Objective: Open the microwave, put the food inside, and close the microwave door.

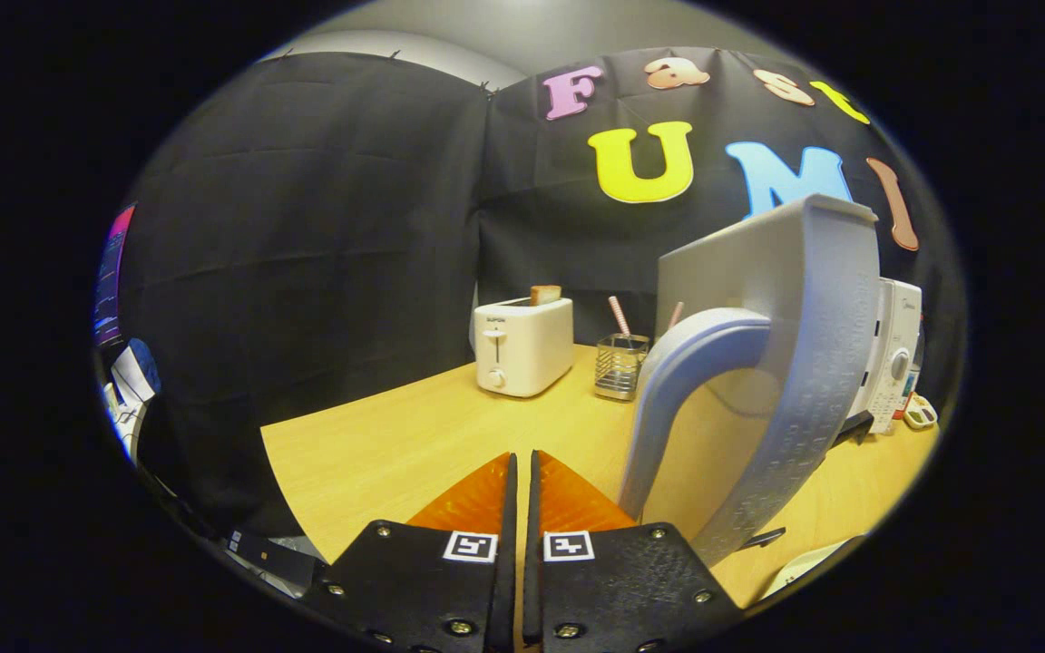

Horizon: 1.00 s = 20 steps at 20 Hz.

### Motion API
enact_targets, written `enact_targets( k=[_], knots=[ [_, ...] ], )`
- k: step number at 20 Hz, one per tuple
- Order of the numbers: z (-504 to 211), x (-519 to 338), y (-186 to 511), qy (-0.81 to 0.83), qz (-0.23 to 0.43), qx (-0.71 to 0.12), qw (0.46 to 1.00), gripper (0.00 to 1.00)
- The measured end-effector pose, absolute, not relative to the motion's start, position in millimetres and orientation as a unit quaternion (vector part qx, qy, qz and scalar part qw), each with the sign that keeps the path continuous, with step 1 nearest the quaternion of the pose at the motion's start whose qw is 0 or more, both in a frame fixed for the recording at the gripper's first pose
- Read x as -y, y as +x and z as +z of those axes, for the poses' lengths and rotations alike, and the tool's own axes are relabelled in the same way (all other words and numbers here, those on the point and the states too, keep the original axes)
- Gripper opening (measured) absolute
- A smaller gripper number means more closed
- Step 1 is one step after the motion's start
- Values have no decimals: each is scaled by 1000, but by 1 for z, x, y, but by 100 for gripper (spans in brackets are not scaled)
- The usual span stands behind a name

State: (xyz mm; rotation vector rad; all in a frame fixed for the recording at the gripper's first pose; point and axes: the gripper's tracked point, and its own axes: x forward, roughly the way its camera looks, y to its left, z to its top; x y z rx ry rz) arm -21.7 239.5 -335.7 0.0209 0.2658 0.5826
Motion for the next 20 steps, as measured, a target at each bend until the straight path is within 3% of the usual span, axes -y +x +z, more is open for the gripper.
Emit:
enact_targets(
  k=[20],
  knots=[
    [-303, -31, 104, -2, 72, -95, 993, 5]
  ],
)
